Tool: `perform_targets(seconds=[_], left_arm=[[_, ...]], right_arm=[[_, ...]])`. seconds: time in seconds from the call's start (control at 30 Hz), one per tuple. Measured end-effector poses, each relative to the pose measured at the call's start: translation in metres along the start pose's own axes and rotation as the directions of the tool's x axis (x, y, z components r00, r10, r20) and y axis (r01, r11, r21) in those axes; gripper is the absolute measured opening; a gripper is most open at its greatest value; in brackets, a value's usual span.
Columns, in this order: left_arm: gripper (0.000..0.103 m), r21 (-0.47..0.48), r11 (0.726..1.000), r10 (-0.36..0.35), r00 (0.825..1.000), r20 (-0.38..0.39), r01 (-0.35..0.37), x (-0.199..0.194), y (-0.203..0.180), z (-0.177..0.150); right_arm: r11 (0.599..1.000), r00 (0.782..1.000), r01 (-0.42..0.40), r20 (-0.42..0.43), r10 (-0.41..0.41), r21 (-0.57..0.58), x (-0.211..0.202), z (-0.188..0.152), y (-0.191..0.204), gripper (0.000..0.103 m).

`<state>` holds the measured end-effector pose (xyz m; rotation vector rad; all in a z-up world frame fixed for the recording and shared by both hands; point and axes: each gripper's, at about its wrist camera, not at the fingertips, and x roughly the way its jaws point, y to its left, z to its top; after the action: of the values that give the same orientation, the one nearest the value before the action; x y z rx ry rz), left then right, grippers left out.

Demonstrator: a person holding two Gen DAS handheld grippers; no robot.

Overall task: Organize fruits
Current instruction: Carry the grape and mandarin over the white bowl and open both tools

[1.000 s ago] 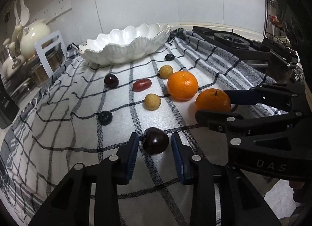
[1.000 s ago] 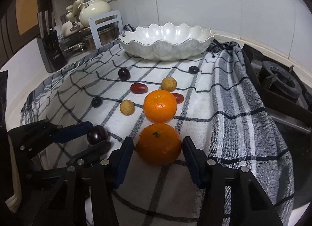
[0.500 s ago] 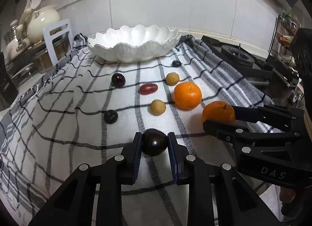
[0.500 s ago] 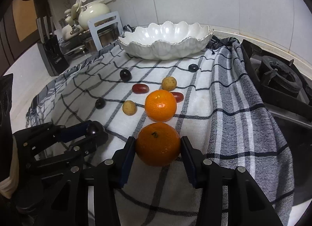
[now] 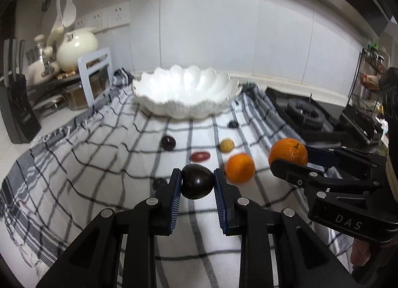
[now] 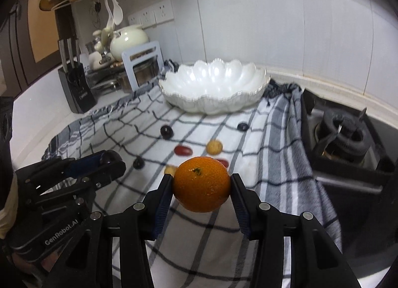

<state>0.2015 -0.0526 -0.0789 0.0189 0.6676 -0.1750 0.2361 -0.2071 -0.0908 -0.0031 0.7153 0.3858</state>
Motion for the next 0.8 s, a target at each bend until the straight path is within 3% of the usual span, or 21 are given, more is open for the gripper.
perform_targets(seconds=[0.33, 0.8], left_arm=[[0.027, 0.018, 1.0, 0.016, 0.995, 0.1, -0.017, -0.007, 0.003, 0.032], [0.027, 0.017, 1.0, 0.003, 0.983, 0.182, -0.006, 0.007, 0.028, 0.098]], right_arm=[[1.0, 0.996, 0.003, 0.092, -0.002, -0.018, -0.01, 0.032, 0.003, 0.048], [0.999, 0.982, 0.038, 0.186, -0.039, 0.008, 0.003, 0.097, 0.006, 0.048]])
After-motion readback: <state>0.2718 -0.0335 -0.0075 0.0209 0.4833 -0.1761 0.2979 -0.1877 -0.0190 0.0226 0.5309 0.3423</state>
